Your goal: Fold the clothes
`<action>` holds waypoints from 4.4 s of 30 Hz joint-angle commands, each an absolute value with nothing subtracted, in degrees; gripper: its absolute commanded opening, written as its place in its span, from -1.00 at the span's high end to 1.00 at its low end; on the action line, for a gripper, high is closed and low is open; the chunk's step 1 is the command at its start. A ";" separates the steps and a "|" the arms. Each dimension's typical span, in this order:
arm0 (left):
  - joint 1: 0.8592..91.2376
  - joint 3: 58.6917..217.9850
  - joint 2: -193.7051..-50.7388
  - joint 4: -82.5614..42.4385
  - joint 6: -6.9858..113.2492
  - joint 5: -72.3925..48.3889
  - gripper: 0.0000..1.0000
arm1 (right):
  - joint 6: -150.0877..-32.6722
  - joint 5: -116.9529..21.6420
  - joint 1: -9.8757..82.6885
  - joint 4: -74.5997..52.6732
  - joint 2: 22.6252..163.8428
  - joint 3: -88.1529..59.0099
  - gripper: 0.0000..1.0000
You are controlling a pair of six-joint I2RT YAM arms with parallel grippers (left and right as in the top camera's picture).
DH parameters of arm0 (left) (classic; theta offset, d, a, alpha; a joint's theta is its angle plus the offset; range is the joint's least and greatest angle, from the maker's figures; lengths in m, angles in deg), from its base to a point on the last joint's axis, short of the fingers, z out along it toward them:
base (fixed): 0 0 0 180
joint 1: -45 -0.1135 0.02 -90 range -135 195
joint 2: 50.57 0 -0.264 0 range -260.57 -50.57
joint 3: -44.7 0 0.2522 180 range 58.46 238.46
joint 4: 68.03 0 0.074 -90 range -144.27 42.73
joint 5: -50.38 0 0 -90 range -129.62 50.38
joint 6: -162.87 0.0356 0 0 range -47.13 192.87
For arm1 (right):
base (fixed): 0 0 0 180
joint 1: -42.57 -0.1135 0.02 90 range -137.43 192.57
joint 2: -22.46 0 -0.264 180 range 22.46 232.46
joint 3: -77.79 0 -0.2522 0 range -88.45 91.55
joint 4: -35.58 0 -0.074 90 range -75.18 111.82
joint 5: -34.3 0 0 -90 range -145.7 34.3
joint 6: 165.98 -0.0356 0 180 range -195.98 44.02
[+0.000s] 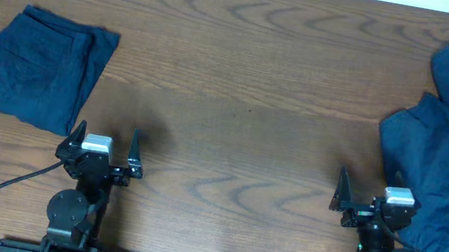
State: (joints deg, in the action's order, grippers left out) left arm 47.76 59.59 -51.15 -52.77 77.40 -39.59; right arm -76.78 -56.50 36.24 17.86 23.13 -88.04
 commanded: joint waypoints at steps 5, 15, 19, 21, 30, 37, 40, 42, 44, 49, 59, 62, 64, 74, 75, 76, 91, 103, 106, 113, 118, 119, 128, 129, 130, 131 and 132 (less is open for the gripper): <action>47.59 58.69 -50.80 -50.43 77.78 -40.11 -0.96 | -76.12 -56.10 36.70 17.59 22.84 -88.13 -0.99; 47.59 58.69 -50.80 -50.41 77.78 -40.11 -0.96 | -76.15 -56.08 36.70 17.59 22.84 -88.13 -0.99; 47.59 58.69 -50.80 -50.41 77.78 -40.11 -0.96 | -76.15 -56.08 36.70 17.59 22.84 -88.13 -0.99; 47.59 58.69 -50.80 -50.43 77.78 -40.11 -0.96 | -76.15 -56.06 36.70 17.57 22.84 -88.13 -0.98; 47.59 58.69 -50.83 -50.19 77.78 -40.09 -0.96 | -81.11 -55.23 36.70 17.57 24.26 -88.13 -0.98; 47.59 58.69 -50.87 -50.04 77.51 -40.11 -0.96 | -81.09 -55.51 36.72 13.18 27.78 -84.92 -0.98; 47.59 58.69 -51.53 -50.08 71.11 -40.09 -0.96 | -81.09 -56.37 36.72 10.93 30.71 -81.84 -0.98; 47.59 58.69 -52.12 -50.06 61.97 -39.91 -0.96 | -81.11 -57.90 36.72 8.81 33.47 -79.15 -0.99; 47.59 58.80 -53.14 -50.06 56.25 -37.99 -0.96 | -81.11 -59.25 36.72 6.18 36.64 -76.20 -0.98; 47.59 59.85 -58.61 -49.54 55.15 -27.70 -0.96 | -81.11 -60.74 36.72 0.28 48.66 -68.11 -0.98; 47.59 73.51 -77.99 -37.30 55.20 -24.15 -0.96 | -79.84 -61.06 37.99 -9.55 80.85 -49.90 -0.98; 47.59 80.40 -84.94 -31.26 55.20 -24.13 -0.96 | -78.68 -61.02 38.93 -12.09 90.03 -44.07 -0.98; 47.59 85.01 -89.14 -26.54 55.22 -24.13 -0.96 | -78.68 -61.04 38.97 -12.31 94.36 -41.34 -0.99; 47.59 95.67 -101.18 -17.19 55.15 -23.70 -0.96 | -77.61 -74.35 43.02 -1.49 107.28 -39.37 -0.68; 47.59 95.67 -101.49 -17.12 55.15 -23.56 -0.96 | -77.61 -74.35 43.98 -1.23 108.61 -39.37 -0.64; 47.59 95.67 -101.71 -16.97 55.15 -23.54 -0.96 | -77.63 -74.31 44.92 -1.07 109.97 -39.37 -0.61; 47.59 95.67 -101.80 -16.99 55.15 -23.56 -0.96 | -78.92 -70.27 50.54 3.17 122.99 -39.37 0.73; 47.59 95.67 -101.80 -17.45 55.15 -23.56 -0.96 | -78.53 -55.40 43.19 -8.66 108.09 -27.89 0.98; 47.59 95.67 -101.80 -17.93 55.15 -23.56 -0.96 | -79.97 -55.03 37.64 -9.05 105.97 -24.46 0.98; 47.59 95.67 -101.80 -19.02 55.15 -23.56 -0.96 | -86.99 -55.05 28.68 6.86 108.96 -23.61 0.73; 47.59 95.67 -101.80 -20.09 55.15 -23.56 -0.96 | -88.34 -55.32 26.56 12.00 113.90 -23.61 -0.36; 47.59 95.67 -101.80 -20.31 55.15 -23.59 -0.96 | -88.32 -55.58 26.58 11.63 114.12 -23.61 -0.49; 47.59 95.65 -101.82 -20.51 54.30 -23.48 -0.96 | -87.90 -63.29 34.97 -0.31 104.54 -23.61 -0.99; 47.59 95.65 -101.82 -20.51 54.30 -23.30 -0.96 | -87.84 -62.62 36.72 -3.50 103.28 -23.61 -0.98; 47.59 95.65 -101.82 -20.51 54.30 -23.04 -0.96 | -87.31 -61.31 38.17 -6.71 102.45 -23.61 -0.98; 47.59 95.65 -101.82 -20.51 54.30 -22.41 -0.96 | -85.98 -59.05 39.48 -10.43 101.88 -23.61 -0.99; 47.59 95.65 -101.82 -20.49 54.30 -22.06 -0.96 | -83.69 -55.03 40.79 -16.07 101.51 -23.61 -0.98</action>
State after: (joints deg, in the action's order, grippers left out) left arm 47.76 94.62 -101.82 -20.38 54.67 -23.65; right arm -87.25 -60.32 37.77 -9.03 103.30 -23.92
